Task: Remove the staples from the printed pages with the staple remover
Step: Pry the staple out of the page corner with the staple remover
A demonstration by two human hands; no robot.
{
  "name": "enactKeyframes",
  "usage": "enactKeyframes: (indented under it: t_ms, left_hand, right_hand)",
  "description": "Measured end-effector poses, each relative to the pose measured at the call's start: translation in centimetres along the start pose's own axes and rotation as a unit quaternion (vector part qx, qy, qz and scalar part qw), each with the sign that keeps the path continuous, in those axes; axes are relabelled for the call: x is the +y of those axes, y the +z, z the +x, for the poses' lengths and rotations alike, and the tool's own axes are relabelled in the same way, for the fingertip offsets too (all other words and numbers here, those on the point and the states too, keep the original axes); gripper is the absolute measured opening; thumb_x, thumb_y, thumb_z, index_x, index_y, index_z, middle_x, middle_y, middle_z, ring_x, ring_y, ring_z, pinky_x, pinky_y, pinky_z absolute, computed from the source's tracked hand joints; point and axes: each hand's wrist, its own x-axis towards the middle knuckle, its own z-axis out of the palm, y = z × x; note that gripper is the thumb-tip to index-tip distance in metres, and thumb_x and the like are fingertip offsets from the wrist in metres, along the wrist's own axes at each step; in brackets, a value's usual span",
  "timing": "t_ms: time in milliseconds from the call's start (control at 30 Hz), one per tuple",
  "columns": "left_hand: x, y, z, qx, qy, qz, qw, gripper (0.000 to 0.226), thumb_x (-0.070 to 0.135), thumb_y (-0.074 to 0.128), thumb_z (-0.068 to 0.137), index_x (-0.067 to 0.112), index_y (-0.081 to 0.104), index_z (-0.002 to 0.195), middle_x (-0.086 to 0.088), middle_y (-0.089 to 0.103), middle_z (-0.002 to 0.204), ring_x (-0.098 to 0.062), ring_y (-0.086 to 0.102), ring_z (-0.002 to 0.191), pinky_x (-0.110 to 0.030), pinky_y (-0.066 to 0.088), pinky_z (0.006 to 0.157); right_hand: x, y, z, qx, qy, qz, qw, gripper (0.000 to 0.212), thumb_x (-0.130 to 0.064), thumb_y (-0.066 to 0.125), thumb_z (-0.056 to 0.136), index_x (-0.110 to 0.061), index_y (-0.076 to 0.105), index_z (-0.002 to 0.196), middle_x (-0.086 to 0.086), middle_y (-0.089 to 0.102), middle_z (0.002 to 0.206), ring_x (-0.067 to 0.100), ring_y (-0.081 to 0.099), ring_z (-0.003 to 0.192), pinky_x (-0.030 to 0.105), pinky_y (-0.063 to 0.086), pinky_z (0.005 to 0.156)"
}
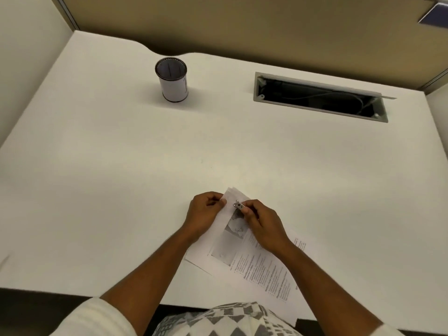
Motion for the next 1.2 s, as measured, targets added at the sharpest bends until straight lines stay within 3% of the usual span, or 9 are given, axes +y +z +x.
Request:
enactKeyframes:
  t_ms: [133, 233, 567, 733, 933, 1100, 1200]
  left_hand:
    - [0.0, -0.1, 0.0, 0.009, -0.002, -0.014, 1.000, 0.013, 0.028, 0.068, 0.094, 0.020, 0.078, 0.095, 0.003, 0.079, 0.094, -0.016, 0.074, 0.091, -0.042, 0.060, 0.090]
    - [-0.1, 0.1, -0.1, 0.006, 0.005, -0.010, 1.000, 0.018, 0.029, 0.066, 0.095, 0.017, 0.077, 0.102, 0.002, 0.078, 0.099, -0.015, 0.073, 0.096, -0.041, 0.058, 0.093]
    - [-0.6, 0.1, -0.1, 0.025, 0.036, 0.002, 0.999, 0.022, 0.028, 0.069, 0.093, 0.012, 0.077, 0.107, 0.001, 0.078, 0.101, -0.013, 0.074, 0.094, -0.040, 0.060, 0.092]
    - [-0.6, 0.0, 0.0, 0.020, 0.033, -0.004, 0.999, 0.022, 0.025, 0.069, 0.093, 0.009, 0.076, 0.107, -0.002, 0.078, 0.101, -0.016, 0.075, 0.094, -0.041, 0.060, 0.091]
    - [-0.6, 0.2, 0.0, 0.024, 0.033, 0.011, 0.999, 0.022, 0.027, 0.069, 0.094, 0.010, 0.078, 0.105, -0.002, 0.079, 0.096, -0.015, 0.076, 0.088, -0.040, 0.062, 0.084]
    - [-0.7, 0.2, 0.1, 0.021, 0.025, 0.013, 0.999, 0.023, 0.029, 0.069, 0.094, 0.011, 0.078, 0.105, -0.001, 0.079, 0.097, -0.016, 0.076, 0.086, -0.041, 0.063, 0.082]
    - [-0.6, 0.1, 0.2, 0.021, 0.021, 0.017, 0.999, 0.022, 0.030, 0.069, 0.093, 0.013, 0.079, 0.103, 0.000, 0.079, 0.096, -0.015, 0.076, 0.085, -0.038, 0.063, 0.080]
  right_hand:
    - [-0.5, 0.5, 0.8, 0.014, -0.027, -0.004, 1.000, 0.014, -0.038, 0.056, 0.102, -0.032, 0.064, 0.112, -0.017, 0.071, 0.101, 0.004, 0.067, 0.093, 0.034, 0.057, 0.079]
    - [-0.6, 0.9, 1.4, 0.038, -0.034, -0.012, 0.999, 0.016, -0.033, 0.060, 0.100, -0.029, 0.063, 0.115, -0.019, 0.067, 0.108, 0.004, 0.064, 0.100, 0.035, 0.056, 0.085]
    - [0.8, 2.2, 1.0, 0.068, -0.030, 0.053, 0.996, 0.024, -0.035, 0.066, 0.097, -0.024, 0.065, 0.118, -0.013, 0.071, 0.110, 0.006, 0.068, 0.102, 0.042, 0.059, 0.086]
    - [0.7, 2.3, 0.5, 0.097, -0.045, 0.026, 0.994, 0.021, -0.039, 0.070, 0.092, -0.036, 0.062, 0.111, -0.023, 0.069, 0.104, -0.002, 0.066, 0.098, 0.027, 0.057, 0.081]
    - [0.7, 0.6, 1.3, 0.122, -0.059, -0.040, 0.990, 0.036, -0.039, 0.085, 0.078, -0.033, 0.072, 0.111, -0.020, 0.070, 0.097, -0.004, 0.064, 0.088, 0.014, 0.051, 0.075]
    - [0.6, 0.4, 1.5, 0.136, -0.058, -0.063, 0.987, 0.031, -0.040, 0.090, 0.072, -0.034, 0.074, 0.098, -0.022, 0.070, 0.091, -0.006, 0.065, 0.084, 0.011, 0.048, 0.074]
    - [0.5, 0.5, 1.6, 0.124, -0.063, -0.075, 0.987, 0.026, -0.043, 0.084, 0.077, -0.036, 0.070, 0.098, -0.025, 0.071, 0.093, -0.006, 0.065, 0.085, 0.018, 0.053, 0.074]
